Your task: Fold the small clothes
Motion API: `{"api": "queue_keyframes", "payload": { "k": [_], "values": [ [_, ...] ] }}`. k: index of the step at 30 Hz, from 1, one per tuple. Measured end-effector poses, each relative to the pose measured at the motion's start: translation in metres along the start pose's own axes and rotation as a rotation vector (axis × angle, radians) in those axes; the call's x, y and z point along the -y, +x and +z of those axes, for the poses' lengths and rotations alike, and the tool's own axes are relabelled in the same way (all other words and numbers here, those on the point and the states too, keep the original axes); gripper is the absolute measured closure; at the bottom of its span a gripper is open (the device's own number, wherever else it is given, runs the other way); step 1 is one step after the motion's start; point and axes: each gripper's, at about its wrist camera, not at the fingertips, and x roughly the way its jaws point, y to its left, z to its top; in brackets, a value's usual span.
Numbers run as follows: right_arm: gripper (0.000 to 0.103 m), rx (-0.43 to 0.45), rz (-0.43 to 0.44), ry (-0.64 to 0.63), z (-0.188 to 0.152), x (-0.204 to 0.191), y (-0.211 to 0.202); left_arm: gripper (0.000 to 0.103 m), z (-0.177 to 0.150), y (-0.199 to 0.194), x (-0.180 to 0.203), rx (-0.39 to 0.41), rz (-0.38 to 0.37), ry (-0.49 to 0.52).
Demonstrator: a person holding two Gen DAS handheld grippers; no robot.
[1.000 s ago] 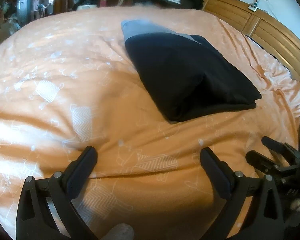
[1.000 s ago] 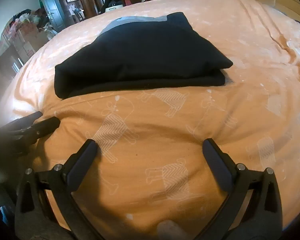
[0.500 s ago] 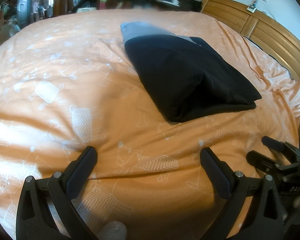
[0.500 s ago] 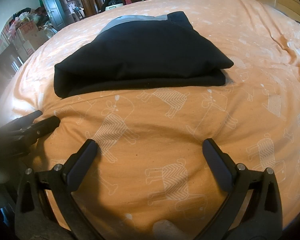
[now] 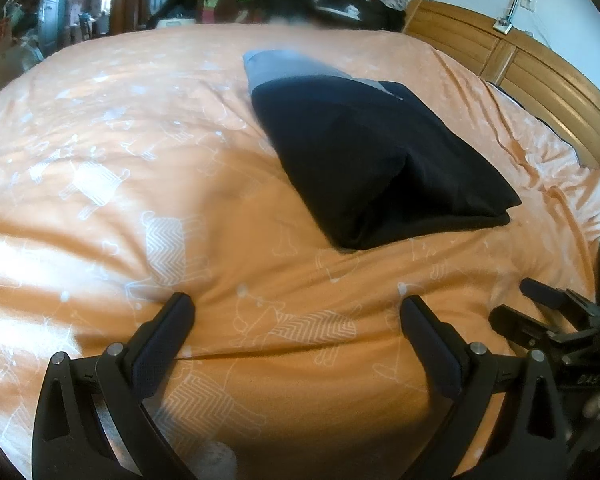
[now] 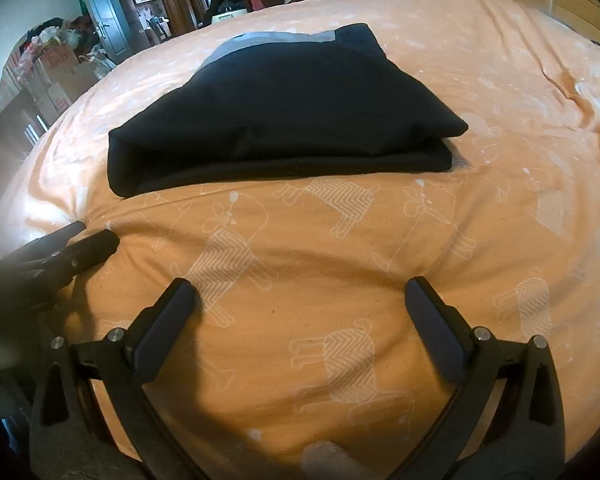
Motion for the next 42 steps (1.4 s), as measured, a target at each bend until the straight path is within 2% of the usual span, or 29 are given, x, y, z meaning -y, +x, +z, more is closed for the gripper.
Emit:
{"api": "queue_keyframes", "payload": {
  "k": [13, 42],
  "values": [
    [0.0, 0.154, 0.017, -0.031, -0.015, -0.001, 0.0, 0.0, -0.003, 0.001, 0.0, 0.027, -0.001, 0.007],
    [0.0, 0.154, -0.01, -0.043, -0.017, -0.006, -0.001, 0.0, -0.002, 0.004, -0.001, 0.034, -0.021, -0.011]
  ]
}}
